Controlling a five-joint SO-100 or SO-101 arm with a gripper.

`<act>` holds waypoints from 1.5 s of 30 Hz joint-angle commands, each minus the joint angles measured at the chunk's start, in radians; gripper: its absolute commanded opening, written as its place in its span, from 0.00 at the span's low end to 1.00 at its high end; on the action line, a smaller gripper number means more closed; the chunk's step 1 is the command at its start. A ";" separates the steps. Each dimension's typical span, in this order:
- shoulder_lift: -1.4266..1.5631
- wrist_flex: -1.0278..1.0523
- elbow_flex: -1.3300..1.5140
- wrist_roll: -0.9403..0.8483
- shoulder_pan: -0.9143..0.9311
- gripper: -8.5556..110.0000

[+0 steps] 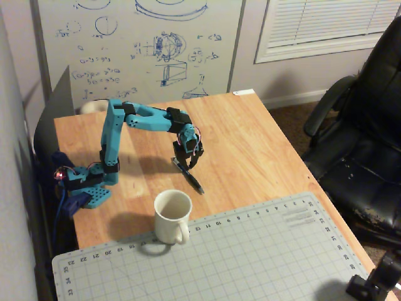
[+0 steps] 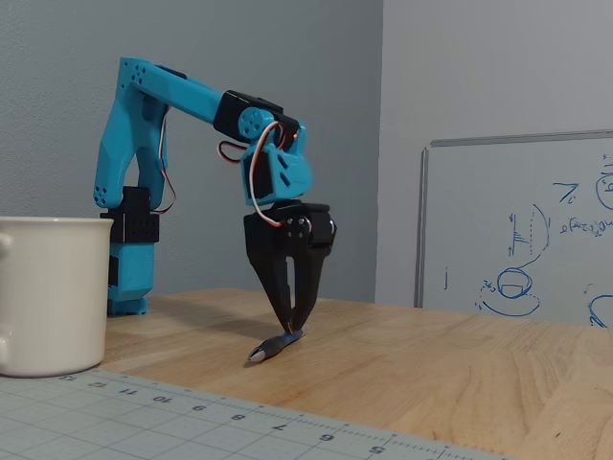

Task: Touch the pen.

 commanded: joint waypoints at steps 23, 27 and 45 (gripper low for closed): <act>0.081 0.044 -0.009 0.006 0.008 0.08; 0.081 0.044 -0.009 0.006 0.008 0.08; 0.006 0.048 -0.028 0.006 0.005 0.08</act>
